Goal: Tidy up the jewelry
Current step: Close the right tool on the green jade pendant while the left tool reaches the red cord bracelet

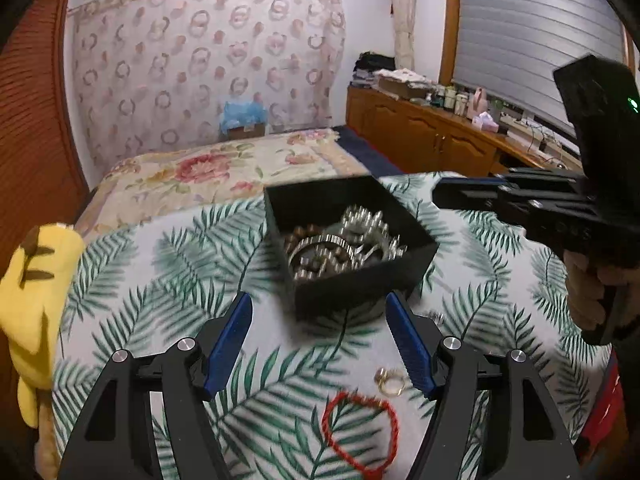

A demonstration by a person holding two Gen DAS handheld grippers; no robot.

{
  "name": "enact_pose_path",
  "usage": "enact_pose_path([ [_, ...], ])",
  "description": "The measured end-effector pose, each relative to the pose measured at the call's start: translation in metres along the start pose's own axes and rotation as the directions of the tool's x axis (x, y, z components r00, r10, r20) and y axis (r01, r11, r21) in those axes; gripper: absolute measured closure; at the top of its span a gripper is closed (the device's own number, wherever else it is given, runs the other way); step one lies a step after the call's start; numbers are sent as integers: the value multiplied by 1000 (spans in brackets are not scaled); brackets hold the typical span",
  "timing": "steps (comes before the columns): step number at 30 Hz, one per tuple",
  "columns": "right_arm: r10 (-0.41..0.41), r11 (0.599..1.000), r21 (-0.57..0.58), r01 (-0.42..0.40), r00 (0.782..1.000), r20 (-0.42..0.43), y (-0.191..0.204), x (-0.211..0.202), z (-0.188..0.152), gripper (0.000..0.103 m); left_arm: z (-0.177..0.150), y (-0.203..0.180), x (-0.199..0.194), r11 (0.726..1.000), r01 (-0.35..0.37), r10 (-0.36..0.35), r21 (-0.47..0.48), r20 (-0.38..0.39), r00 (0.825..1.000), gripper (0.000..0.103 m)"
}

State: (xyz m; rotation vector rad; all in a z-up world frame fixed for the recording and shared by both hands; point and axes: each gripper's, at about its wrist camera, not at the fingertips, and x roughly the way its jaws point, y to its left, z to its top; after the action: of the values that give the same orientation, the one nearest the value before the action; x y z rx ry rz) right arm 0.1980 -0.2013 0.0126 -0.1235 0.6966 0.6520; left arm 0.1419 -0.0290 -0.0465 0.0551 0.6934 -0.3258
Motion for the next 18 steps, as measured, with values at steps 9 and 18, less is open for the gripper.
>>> enact_pose_path([
  [9,36,999,-3,-36,994,-99,16,19,-40,82,-32,16,0,999,-21,19,-47,-53,998,32],
  [18,36,998,-34,-43,985,-169,28,36,-53,79,-51,21,1,998,-21,15,-58,-99,995,32],
])
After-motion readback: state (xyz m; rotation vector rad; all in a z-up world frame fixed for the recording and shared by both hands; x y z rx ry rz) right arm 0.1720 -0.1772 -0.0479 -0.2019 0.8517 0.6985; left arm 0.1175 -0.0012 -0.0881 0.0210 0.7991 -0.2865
